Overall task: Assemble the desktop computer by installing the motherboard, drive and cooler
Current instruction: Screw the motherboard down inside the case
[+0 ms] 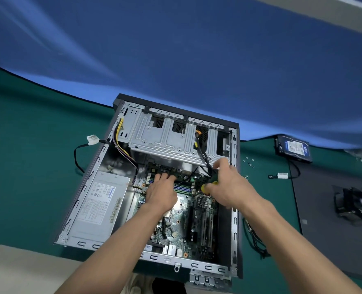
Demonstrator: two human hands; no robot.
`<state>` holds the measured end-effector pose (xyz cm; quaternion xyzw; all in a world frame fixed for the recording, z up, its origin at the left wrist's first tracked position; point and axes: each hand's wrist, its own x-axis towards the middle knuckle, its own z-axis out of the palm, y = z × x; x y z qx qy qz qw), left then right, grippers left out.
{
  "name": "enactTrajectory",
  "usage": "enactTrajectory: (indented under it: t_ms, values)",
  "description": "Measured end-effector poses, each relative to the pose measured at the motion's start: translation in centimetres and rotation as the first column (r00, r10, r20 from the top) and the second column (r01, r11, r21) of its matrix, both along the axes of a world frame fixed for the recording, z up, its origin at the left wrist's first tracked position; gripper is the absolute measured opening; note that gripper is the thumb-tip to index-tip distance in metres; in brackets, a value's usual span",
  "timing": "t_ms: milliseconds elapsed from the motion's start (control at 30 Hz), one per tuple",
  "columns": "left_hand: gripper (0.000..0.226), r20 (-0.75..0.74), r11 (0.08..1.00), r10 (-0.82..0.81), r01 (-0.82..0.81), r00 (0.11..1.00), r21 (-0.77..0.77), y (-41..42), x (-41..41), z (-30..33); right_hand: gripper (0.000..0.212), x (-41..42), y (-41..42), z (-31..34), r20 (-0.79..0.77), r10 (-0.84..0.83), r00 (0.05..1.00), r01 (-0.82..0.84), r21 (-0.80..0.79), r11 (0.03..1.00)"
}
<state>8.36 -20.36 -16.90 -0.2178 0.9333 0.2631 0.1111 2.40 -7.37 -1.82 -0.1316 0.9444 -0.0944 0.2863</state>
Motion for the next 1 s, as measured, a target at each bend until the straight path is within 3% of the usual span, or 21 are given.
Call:
enactTrajectory:
  t_ms: [67,133,233,300,367,467,533,600,733,867,1000]
  values:
    - [0.055,-0.002,1.0,-0.005,0.005,1.0,0.002,0.0,0.0,-0.1,0.029,0.2,0.0,-0.3,-0.096,0.009,0.995,-0.005,0.039,0.999]
    - [0.055,-0.004,1.0,-0.005,0.005,1.0,0.0,0.0,0.0,-0.1,0.037,-0.2,0.1,-0.3,-0.15,-0.017,0.989,0.028,0.069,0.997]
    - [0.055,0.003,1.0,-0.006,0.006,1.0,0.0,-0.1,0.0,0.1,0.033,-1.0,0.5,0.0,-0.012,-0.034,0.999,0.034,0.033,0.999]
    - [0.055,0.008,1.0,-0.007,0.007,1.0,-0.004,-0.1,0.1,0.1,0.023,-1.3,0.9,0.0,-0.037,-0.049,0.998,0.05,0.042,0.998]
    - [0.056,0.004,1.0,-0.004,0.005,1.0,-0.006,0.0,0.1,0.1,0.033,-1.5,1.2,0.1,-0.089,-0.061,0.994,0.068,0.081,0.994]
    - [0.055,0.006,1.0,-0.004,0.004,1.0,-0.006,0.1,0.0,0.1,0.026,-1.2,1.2,0.0,0.001,-0.028,1.0,0.028,0.025,0.999]
    - [0.054,0.005,1.0,-0.005,0.005,1.0,-0.013,0.1,0.1,0.1,0.021,-0.7,1.2,-0.4,-0.063,0.008,0.998,-0.007,0.031,0.999]
    - [0.055,0.002,1.0,0.0,0.0,1.0,-0.009,0.2,0.0,0.0,0.031,-0.6,1.1,-0.5,-0.185,-0.005,0.983,0.022,0.092,0.996]
    - [0.056,0.001,1.0,0.004,-0.004,1.0,0.009,0.1,-0.2,0.0,0.027,-1.0,0.7,-0.1,0.051,-0.063,0.997,0.064,-0.029,0.998]
    - [0.055,-0.003,1.0,0.014,-0.014,1.0,0.016,0.0,-0.1,-0.1,0.031,-0.8,0.5,-0.2,-0.14,-0.038,0.989,0.048,0.064,0.997]
    - [0.053,-0.002,1.0,0.004,-0.004,1.0,0.018,-0.1,0.0,0.1,0.027,-0.8,0.0,0.0,0.032,-0.023,0.999,0.023,0.007,1.0]
